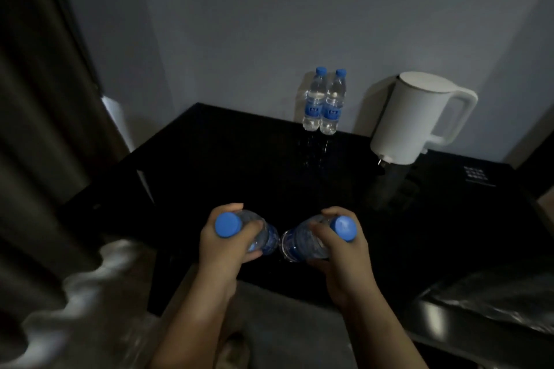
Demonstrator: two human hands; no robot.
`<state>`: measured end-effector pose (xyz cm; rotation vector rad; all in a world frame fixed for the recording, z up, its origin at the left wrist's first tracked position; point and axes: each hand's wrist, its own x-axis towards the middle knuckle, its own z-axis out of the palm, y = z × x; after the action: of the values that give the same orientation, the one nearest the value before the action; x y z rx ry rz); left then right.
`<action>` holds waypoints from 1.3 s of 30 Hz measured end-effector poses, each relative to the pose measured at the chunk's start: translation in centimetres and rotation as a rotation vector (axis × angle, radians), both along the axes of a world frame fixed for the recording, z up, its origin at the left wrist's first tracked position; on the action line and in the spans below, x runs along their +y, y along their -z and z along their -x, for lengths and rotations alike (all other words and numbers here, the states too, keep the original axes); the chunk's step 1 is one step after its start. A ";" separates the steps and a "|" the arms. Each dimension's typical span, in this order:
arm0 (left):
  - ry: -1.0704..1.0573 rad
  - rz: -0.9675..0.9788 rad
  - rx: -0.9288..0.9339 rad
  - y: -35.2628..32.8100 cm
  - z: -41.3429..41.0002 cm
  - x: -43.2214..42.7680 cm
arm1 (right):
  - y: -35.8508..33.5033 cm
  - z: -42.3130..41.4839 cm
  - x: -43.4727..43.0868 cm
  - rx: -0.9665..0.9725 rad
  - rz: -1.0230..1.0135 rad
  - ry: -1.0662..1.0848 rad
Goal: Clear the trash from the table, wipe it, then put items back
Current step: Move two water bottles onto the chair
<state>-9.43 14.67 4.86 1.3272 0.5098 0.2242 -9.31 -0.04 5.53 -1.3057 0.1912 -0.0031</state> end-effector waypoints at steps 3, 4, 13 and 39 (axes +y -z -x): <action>-0.010 -0.018 0.008 -0.3 4.5 -0.6 | -0.2 4.0 -0.7 0.017 -0.003 -0.060; -0.007 -0.029 0.008 -0.4 5.8 -0.7 | -0.2 5.2 -0.9 0.016 -0.002 -0.077; 0.107 -0.112 0.044 -0.8 17.1 -1.8 | 0.5 17.1 -1.8 0.027 0.027 -0.143; 0.617 -0.172 0.342 6.6 26.1 -43.1 | 7.3 34.3 -42.4 0.414 0.034 0.452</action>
<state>-35.52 -28.46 -1.74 1.6379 0.3460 -0.4846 -43.63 -42.46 -1.77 -1.2623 0.8399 -0.1219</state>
